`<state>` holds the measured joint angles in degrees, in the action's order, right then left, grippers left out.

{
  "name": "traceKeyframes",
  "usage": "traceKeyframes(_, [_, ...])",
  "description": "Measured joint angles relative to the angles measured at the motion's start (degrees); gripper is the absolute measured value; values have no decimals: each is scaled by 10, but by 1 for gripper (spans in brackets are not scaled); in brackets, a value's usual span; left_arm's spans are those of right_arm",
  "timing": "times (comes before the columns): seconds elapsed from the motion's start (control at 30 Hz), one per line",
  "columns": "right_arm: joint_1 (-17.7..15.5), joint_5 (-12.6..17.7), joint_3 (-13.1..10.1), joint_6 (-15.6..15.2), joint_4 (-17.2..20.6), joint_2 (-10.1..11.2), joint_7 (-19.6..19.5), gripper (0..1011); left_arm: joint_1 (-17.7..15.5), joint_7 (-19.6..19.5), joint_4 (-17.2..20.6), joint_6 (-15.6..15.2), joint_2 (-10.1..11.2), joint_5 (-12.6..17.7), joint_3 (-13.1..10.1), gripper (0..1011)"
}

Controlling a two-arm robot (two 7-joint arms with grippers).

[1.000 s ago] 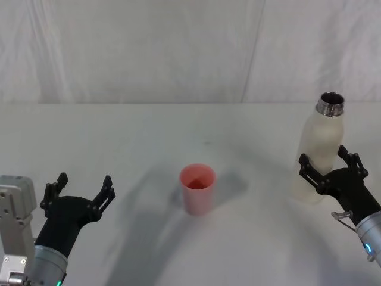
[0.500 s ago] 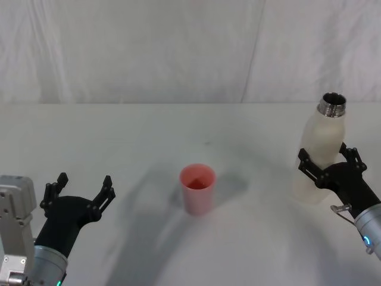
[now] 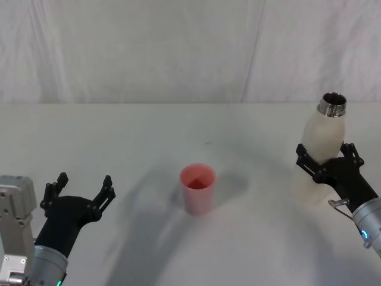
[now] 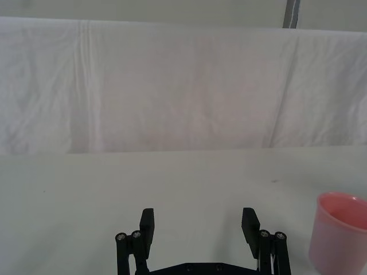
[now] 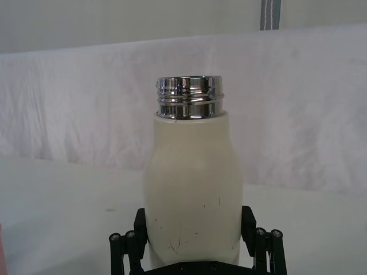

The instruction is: Grasp the thermos with one hand and pour water into the cup lid.

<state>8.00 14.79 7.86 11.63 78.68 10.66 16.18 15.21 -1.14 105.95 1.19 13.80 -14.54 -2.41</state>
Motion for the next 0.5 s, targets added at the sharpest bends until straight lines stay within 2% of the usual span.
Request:
traceKeyframes(0.37, [-2, 0, 0, 0, 1, 0, 0, 1001, 0, 0, 0, 0, 0, 0, 0, 1001])
traceKeyframes(0.5, [-2, 0, 0, 0, 1, 0, -1, 953, 0, 0, 0, 0, 0, 0, 0, 1001])
